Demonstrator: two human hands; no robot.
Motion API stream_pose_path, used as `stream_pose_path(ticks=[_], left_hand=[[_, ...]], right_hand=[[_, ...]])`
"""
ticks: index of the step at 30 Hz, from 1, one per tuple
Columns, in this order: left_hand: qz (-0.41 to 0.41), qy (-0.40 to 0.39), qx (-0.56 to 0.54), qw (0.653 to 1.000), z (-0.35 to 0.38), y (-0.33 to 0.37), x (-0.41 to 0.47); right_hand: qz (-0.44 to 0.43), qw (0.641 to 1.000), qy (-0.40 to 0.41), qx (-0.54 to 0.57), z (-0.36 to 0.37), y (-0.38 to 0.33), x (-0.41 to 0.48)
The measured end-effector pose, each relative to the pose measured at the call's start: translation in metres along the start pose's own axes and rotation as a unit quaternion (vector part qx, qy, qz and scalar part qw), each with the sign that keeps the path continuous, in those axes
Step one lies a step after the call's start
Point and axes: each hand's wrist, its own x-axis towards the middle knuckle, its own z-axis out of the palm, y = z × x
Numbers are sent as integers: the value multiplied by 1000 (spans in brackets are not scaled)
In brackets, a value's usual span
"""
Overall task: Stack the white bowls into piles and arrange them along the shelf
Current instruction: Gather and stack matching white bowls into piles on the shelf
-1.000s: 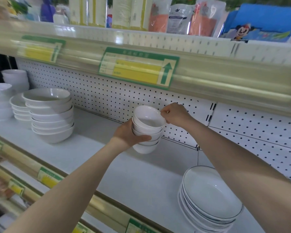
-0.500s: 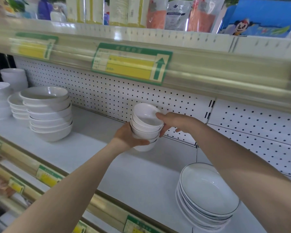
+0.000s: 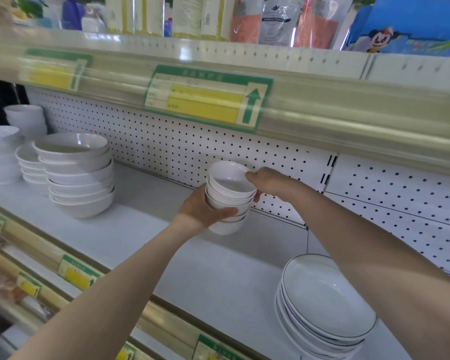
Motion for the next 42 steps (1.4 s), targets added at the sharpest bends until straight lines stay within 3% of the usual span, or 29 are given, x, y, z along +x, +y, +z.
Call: stream_pose_path(ticks=[9,15,20,30,34,42], left_hand=[[4,12,-36,999,0,1,-5],[42,9,-54,998,-3,4,-2],[25,2,-67,997,-10,6,-4],[-5,-26,10,1000,-12,5,-7],[-26,-9,11,1000,-12,3,-7],[-26,-12,-19,999,-14,5,-14]], right_hand=[[6,999,28,-27,-1,-8,-2],[-23,991,101,-88,-1,-14,-3],[-46,990,110,-81,-1,-15,-5],[26,999,-9,-34,-5,-24,-46],[31,999,-7,14,-3,-27,-48],[38,998,1,-44,-2,-37,-47]])
